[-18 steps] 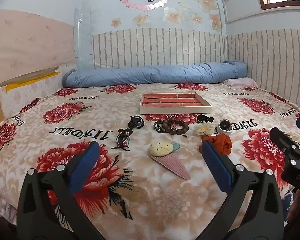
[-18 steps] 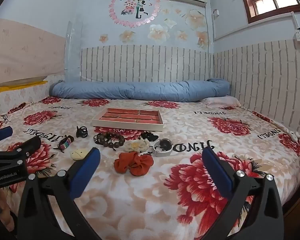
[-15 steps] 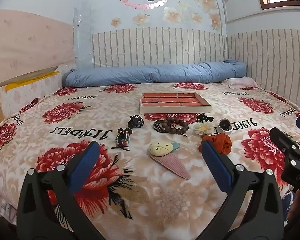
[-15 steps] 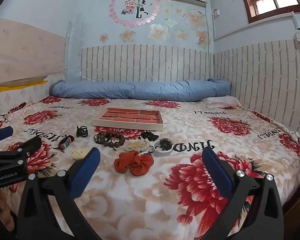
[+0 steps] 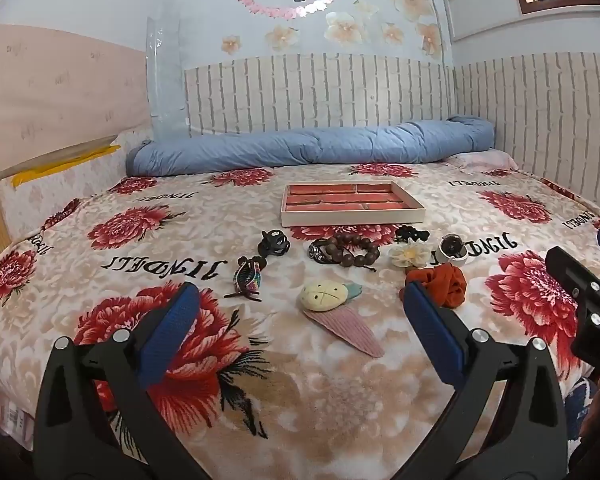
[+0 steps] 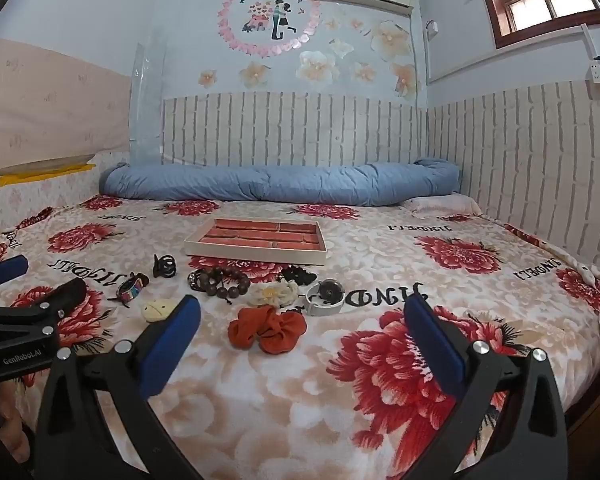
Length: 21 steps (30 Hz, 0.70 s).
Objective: Organize jewelry
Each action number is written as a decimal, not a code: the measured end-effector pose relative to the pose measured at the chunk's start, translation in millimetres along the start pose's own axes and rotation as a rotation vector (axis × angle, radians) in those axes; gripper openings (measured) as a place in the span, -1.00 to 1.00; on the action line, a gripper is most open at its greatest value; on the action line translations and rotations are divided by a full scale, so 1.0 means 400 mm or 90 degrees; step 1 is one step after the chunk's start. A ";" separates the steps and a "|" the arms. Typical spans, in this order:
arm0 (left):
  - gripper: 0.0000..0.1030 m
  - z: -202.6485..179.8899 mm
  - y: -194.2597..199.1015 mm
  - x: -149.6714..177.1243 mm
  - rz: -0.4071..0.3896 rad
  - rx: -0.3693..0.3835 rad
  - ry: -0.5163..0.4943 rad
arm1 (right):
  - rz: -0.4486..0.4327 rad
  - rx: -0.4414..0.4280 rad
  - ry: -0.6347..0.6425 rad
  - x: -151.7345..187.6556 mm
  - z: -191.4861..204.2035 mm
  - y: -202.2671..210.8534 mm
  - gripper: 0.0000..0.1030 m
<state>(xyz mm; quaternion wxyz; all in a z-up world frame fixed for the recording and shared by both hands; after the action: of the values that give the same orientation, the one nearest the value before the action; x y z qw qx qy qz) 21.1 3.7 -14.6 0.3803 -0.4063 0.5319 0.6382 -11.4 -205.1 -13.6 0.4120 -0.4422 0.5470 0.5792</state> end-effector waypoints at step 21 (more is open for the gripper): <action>0.91 -0.014 0.009 -0.007 0.000 -0.004 -0.004 | -0.003 -0.001 -0.001 -0.005 -0.009 0.006 0.93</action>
<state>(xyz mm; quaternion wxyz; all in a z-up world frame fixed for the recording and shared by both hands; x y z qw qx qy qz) 19.5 -2.6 -11.3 0.3805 -0.4056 0.5287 0.6412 -13.0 -208.9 -11.1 0.4133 -0.4434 0.5452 0.5791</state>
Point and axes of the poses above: each gripper's, at about its wrist camera, not at the fingertips, and y roughly against the way its jaws point, z to its left, x to its underside, the point moved 2 cm from there along -y, roughly the way its jaws point, and after that the axes turned 8 degrees about -x, right-handed, at the moved point
